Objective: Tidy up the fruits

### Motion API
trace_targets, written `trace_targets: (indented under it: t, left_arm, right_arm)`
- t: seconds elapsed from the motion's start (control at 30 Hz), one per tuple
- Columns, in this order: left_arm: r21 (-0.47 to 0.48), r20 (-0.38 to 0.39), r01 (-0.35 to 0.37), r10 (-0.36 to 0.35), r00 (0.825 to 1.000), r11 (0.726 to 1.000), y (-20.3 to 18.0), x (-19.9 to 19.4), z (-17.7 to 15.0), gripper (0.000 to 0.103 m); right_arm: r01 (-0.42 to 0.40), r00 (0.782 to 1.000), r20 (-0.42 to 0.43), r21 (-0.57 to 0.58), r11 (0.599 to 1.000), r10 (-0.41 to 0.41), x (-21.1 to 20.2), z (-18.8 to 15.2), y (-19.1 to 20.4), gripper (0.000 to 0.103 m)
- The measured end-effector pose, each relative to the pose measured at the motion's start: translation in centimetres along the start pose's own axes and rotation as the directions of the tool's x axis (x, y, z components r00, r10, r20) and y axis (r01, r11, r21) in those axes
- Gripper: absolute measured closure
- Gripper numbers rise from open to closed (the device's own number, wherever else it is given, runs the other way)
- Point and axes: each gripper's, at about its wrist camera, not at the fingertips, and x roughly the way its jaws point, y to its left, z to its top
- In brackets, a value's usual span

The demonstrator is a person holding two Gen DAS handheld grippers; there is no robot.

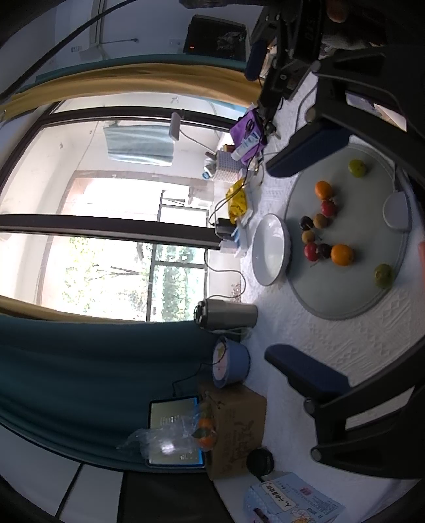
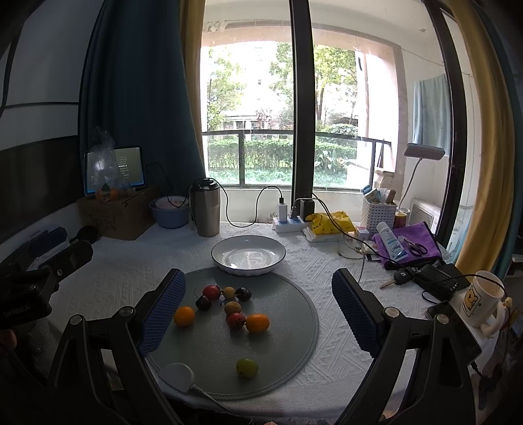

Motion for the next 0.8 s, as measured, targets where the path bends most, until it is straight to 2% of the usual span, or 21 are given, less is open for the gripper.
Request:
trace_targets:
  t: [0.5,0.67,0.8]
  left_arm:
    - [-0.003,-0.011,-0.002,0.002,1.0,1.0,0.1,0.0,-0.5,0.0]
    - [-0.007,-0.05,0.007,-0.008,0.999,1.0,0.2,0.7,-1.5,0.0]
    - [-0.01,-0.134,0.002,-0.003,0.991,1.0,0.5,2.4,-3.0,0.0]
  right_arm:
    - [-0.005,1.0,-0.009,0.001,1.0,0.005,0.2,-0.3,0.1,0.01]
    - [-0.011,0.999,-0.04,0.004,1.0,0.011,1.1,-1.0,0.0,0.01]
    - [-0.019,0.995,-0.102,0.015,1.0,0.02,2.9,-2.3,0.0,0.01]
